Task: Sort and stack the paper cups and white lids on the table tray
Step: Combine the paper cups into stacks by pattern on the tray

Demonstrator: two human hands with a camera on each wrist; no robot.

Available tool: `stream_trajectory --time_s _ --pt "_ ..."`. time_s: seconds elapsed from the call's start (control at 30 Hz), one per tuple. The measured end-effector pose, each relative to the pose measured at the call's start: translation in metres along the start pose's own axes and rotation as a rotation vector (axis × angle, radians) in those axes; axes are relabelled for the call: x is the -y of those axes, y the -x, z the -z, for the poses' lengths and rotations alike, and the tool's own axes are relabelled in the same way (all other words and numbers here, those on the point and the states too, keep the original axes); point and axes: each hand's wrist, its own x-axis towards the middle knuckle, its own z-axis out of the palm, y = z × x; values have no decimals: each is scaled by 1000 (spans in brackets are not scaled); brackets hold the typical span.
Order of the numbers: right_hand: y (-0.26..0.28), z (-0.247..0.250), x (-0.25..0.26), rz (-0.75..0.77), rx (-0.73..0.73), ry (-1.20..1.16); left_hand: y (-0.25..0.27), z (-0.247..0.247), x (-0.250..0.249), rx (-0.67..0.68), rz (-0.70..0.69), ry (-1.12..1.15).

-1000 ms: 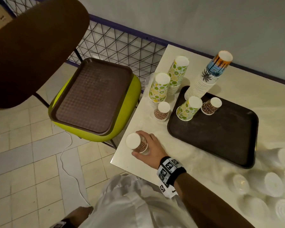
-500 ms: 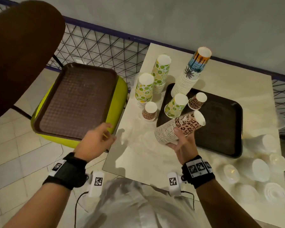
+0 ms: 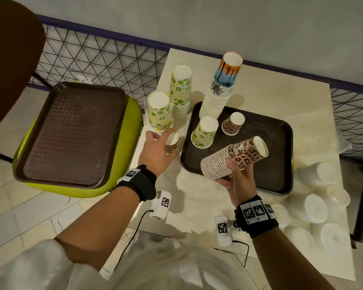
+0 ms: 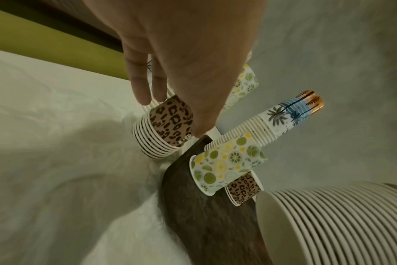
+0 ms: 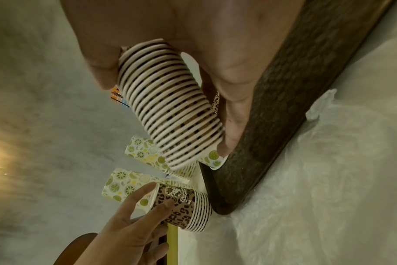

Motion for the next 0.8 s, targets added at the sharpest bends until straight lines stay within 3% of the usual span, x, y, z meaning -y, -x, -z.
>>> stream_trajectory --time_s 0.17,0.33,0.53,0.8 --pt "-3 4 1 22 4 44 8 -4 -1 -77 -38 82" --pt "-5 5 0 27 18 32 2 -20 12 -105 71 313" --pt "-5 12 -2 50 -9 92 -1 -32 17 -56 64 394" --pt "-1 13 -4 60 -16 157 9 -35 17 -7 -23 244"
